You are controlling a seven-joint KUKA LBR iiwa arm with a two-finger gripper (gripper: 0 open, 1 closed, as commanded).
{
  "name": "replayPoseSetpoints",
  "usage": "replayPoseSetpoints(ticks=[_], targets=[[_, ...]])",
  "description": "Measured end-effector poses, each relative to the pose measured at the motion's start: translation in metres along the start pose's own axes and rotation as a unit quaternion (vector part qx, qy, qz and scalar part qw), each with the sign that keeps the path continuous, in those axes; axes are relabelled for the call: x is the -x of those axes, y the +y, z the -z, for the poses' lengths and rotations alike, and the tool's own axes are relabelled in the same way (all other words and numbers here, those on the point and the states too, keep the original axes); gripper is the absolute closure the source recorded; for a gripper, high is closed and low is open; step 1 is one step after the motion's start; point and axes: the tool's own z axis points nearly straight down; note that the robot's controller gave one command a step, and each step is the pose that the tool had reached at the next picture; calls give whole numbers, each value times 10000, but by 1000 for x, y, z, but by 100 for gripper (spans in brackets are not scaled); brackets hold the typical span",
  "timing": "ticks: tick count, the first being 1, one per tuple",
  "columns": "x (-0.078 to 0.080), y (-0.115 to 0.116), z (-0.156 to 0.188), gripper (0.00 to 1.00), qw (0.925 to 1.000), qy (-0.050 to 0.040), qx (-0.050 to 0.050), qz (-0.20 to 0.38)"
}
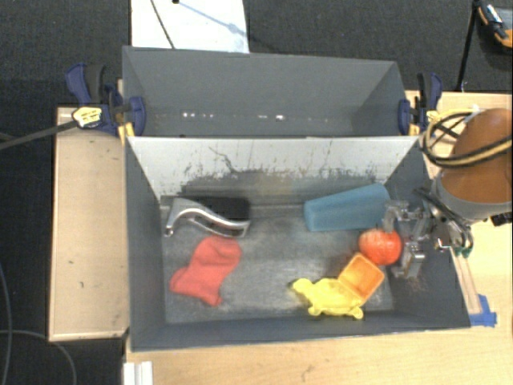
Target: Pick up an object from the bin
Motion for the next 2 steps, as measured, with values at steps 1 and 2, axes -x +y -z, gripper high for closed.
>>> replayPoseSetpoints(ticks=[1, 2], targets=[[2, 1, 5, 0, 10000, -35, -11, 29], [-5, 18, -10, 0, 9973, -64, -32, 731]])
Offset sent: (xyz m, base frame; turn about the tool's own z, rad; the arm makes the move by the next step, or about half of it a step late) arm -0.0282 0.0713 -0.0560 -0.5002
